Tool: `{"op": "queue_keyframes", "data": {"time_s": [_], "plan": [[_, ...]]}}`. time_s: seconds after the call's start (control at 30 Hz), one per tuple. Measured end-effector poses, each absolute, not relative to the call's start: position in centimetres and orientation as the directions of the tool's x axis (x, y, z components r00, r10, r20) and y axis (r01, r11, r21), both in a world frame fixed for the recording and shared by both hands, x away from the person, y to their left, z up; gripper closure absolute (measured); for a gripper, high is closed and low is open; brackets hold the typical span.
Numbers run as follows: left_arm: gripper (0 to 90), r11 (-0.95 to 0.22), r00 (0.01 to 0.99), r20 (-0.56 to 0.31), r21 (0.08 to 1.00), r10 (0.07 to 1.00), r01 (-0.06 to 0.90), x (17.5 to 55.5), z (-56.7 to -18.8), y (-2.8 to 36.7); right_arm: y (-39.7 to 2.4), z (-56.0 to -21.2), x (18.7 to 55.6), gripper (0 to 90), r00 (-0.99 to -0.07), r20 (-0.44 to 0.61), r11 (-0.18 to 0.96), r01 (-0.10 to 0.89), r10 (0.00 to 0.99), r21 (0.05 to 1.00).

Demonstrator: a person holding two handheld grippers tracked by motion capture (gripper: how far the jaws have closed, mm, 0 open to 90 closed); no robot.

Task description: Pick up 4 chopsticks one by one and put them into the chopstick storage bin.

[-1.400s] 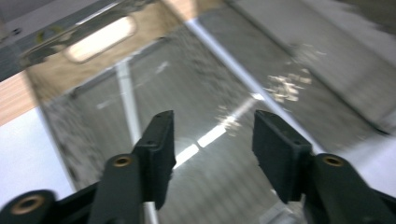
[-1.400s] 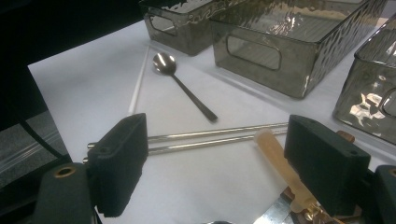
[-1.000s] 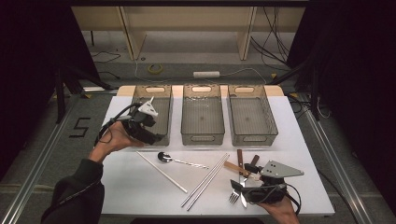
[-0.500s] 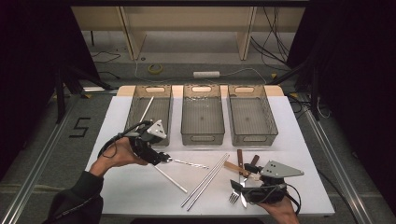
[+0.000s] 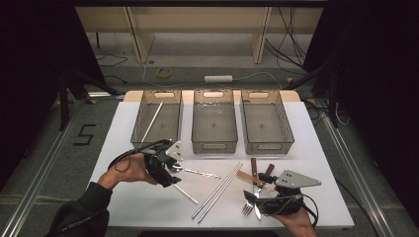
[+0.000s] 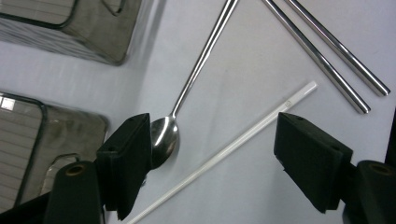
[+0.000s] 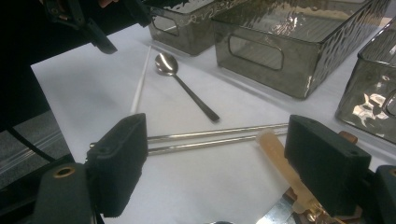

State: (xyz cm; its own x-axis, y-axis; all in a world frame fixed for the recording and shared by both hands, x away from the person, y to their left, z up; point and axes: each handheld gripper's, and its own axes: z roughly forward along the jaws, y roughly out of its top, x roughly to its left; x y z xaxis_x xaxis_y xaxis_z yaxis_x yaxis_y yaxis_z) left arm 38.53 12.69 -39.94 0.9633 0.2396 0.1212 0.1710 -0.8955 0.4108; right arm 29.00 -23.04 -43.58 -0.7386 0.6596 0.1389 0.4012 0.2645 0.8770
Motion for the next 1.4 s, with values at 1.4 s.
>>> {"op": "queue_keyframes", "data": {"time_s": [1.4], "plan": [[57.4,-0.981,0.995,0.084,0.180,-0.053,-0.067,38.9,-45.5,10.7,-23.0,-43.6,29.0,22.6,-0.744,0.138,0.271,0.400,0.654,0.875]]}}
